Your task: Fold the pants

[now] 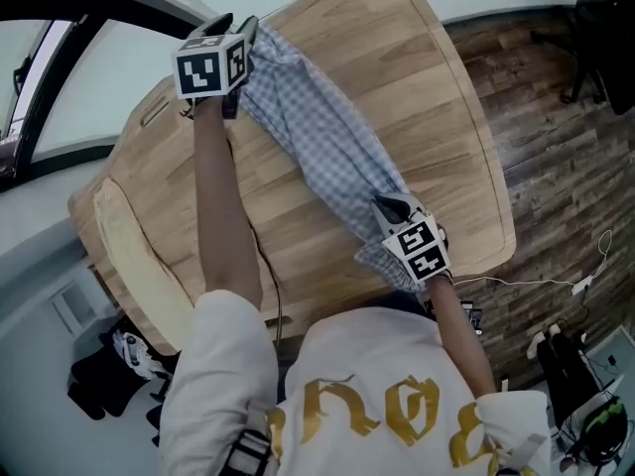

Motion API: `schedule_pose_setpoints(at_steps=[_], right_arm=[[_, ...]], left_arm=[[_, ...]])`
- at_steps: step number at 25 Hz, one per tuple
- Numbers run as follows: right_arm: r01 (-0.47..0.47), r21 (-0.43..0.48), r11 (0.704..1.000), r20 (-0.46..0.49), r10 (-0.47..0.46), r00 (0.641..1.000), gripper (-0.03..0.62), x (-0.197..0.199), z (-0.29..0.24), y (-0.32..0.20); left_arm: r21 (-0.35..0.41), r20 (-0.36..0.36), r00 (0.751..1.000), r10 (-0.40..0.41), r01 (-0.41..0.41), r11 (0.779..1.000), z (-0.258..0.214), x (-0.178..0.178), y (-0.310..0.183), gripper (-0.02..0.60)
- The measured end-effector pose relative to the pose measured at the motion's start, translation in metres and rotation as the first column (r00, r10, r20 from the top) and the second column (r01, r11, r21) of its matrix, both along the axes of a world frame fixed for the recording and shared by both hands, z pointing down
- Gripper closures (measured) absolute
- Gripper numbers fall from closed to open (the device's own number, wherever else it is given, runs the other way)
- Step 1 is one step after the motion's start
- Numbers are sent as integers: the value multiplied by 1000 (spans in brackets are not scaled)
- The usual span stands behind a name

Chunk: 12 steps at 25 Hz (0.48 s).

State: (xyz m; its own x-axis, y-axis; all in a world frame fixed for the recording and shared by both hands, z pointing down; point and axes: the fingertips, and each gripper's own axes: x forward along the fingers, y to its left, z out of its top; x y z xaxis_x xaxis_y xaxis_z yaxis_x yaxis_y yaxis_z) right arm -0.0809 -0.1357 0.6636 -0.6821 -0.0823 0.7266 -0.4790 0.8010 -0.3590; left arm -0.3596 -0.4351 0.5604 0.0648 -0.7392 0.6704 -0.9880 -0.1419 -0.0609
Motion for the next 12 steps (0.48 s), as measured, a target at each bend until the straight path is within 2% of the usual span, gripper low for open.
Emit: schedule_pose_setpoints(at_steps=[3,6,9,12], right_arm=[[-70,41,997,16,70,997,558,-1,-13,-12],[-124,71,990,30,122,992,565,3,-24,-13],[-169,98,981,15,168,986,565,10,-34,-7],[-208,138,968,-8,211,977,565,19,-41,3]], left_arm=[[50,-56,995,83,-80,996,-15,58,33,410],[54,-105,985,139,-134,990,-15,105,74,410],[49,-229,950,211,-205,977,-11,157,124,410],[10,-255,922,293,-300,954,0,197,173,411]])
